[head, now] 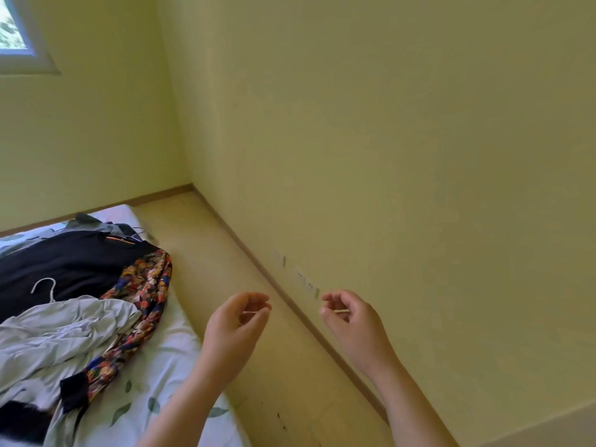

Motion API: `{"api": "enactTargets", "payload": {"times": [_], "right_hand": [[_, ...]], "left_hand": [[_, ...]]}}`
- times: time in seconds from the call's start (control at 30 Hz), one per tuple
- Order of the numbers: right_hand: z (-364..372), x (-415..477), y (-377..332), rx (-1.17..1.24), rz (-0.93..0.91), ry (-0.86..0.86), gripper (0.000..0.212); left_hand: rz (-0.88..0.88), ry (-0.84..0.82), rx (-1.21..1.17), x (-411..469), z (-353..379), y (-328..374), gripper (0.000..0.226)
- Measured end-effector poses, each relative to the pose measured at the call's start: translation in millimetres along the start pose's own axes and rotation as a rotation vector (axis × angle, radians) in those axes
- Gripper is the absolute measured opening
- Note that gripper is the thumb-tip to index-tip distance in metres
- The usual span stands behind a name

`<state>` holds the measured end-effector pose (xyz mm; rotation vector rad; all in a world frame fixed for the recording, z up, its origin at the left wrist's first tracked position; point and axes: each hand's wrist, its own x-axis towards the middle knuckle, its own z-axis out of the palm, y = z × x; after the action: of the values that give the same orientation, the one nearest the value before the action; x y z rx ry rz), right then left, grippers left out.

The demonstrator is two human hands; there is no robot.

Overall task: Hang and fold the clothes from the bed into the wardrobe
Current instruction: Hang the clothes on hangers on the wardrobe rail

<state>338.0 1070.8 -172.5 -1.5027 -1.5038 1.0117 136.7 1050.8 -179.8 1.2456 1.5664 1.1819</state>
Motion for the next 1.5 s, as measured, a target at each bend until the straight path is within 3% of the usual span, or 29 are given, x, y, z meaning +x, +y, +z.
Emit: {"api": "enactTargets", "payload": {"times": [0.3,0.5,1.03,1.5], "right_hand": [[-125,88,36,-0.008,-0.032,-0.042,0.009],[-149,134,53,0.016,-0.038,-0.119,0.01],[-25,279,-5,-0.013,-0.158,-0.482,0.014],[119,414,-56,-0.025,-0.275,-0.807,0.013]], "left_hand": [[-0.007,0.005,0.017,49,146,53,0.02],[-0.084,0.098,0.061,67,172,53,0.019],[-0.164,0.467,-0.025,172,89,40,0.017],[-0.279,0.746,0.114,275,3,17,0.017]]}}
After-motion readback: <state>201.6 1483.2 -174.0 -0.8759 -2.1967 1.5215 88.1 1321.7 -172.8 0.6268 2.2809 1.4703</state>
